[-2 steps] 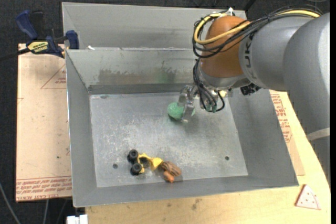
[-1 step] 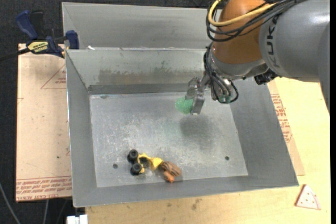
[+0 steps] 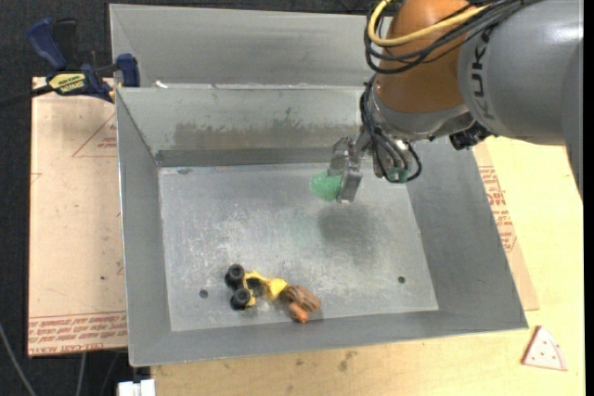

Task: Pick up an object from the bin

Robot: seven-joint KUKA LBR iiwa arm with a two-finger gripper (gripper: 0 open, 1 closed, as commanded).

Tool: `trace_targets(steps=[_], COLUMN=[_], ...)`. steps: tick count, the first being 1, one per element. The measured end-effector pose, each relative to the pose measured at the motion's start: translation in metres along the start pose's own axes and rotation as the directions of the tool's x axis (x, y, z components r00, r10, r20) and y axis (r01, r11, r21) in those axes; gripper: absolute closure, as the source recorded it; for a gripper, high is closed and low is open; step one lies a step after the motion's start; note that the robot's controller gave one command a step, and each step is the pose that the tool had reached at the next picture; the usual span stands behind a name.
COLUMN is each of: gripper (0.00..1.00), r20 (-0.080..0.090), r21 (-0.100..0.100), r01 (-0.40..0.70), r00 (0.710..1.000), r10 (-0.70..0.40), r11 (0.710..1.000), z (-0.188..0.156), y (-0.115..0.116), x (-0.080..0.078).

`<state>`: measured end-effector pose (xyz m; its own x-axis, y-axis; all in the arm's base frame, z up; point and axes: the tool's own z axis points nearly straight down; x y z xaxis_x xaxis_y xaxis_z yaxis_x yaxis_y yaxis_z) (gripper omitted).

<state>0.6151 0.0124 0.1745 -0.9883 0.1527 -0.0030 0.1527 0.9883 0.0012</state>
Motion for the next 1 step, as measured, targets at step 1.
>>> trace_targets(steps=[1], gripper=[1.0], r20=[0.001], r21=[0.0], r01=[0.024], r00=[1.0], r10=[-0.024], r11=[1.0], z=[-0.0964], y=[0.013], x=[-0.0088])
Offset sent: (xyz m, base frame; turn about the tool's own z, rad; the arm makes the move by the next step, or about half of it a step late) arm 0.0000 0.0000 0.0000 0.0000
